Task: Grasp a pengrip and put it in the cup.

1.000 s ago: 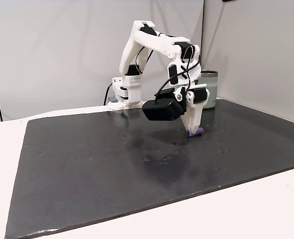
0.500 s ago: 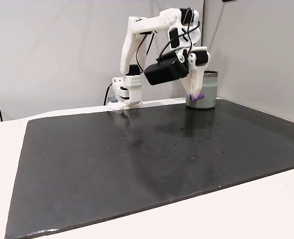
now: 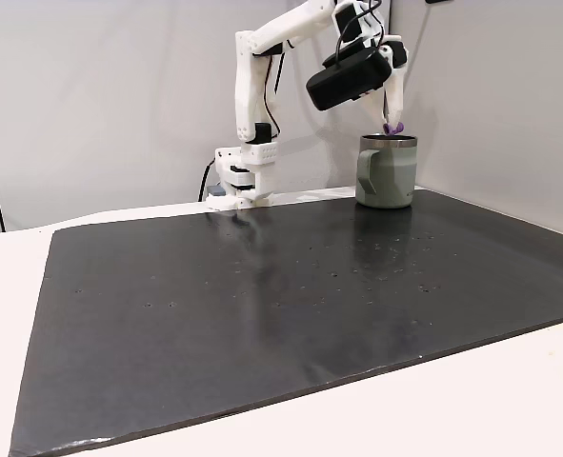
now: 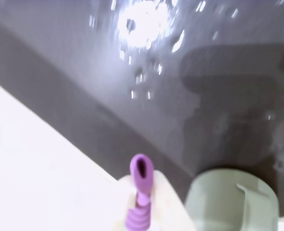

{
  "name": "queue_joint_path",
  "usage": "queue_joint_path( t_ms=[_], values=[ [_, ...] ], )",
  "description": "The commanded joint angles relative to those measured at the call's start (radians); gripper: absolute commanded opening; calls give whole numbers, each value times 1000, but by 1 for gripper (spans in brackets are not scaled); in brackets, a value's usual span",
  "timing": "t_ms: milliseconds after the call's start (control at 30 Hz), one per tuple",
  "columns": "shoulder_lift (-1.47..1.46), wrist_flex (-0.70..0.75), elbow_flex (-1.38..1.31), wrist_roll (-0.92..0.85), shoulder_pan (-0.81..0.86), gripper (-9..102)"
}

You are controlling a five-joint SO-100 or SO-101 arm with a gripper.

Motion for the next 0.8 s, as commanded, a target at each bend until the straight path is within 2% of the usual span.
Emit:
queue_joint_path(
  t_ms=[0, 767],
  values=[
    [74, 14, 2, -46, -89, 0],
    [51, 66, 23, -313, -551, 0]
  ],
)
